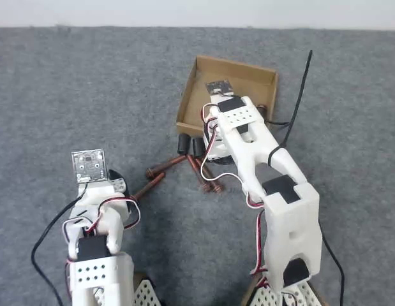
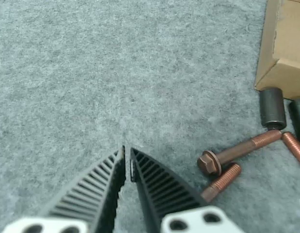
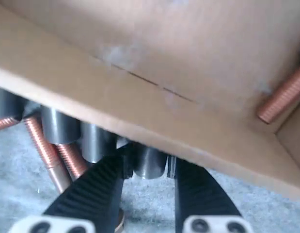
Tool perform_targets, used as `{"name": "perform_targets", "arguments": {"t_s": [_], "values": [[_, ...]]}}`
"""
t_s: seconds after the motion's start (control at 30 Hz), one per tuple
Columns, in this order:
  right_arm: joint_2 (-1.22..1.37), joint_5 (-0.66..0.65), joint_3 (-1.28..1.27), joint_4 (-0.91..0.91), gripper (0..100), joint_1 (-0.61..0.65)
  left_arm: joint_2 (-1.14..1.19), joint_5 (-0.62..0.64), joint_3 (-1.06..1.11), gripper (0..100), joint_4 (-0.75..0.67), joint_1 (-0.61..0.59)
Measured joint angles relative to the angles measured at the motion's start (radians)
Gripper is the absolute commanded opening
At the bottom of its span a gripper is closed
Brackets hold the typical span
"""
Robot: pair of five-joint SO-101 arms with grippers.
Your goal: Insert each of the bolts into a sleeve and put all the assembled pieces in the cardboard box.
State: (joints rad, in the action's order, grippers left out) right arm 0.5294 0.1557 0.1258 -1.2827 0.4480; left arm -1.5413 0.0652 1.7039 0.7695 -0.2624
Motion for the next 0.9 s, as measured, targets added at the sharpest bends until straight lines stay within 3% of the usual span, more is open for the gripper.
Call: {"name": "perform_targets", "arguments": {"t_s": [0.2, 0.3, 0.5, 0.9], "values": [[0.000, 0.000, 0.000, 0.000, 8.5, 0.000, 0.000, 0.000, 0.000, 1, 0.000, 0.000], [0.021, 0.000, 0.000, 0.000, 0.7, -0.002, 0.000, 0.000, 0.000, 1, 0.000, 0.000], [0.026, 0.000, 0.003, 0.003, 0.7, -0.015, 0.000, 0.000, 0.000, 1, 0.000, 0.000], [-0.149, -0.002, 0.020, -0.287, 0.7, -0.031, 0.000, 0.000, 0.000, 1, 0.000, 0.000]]}}
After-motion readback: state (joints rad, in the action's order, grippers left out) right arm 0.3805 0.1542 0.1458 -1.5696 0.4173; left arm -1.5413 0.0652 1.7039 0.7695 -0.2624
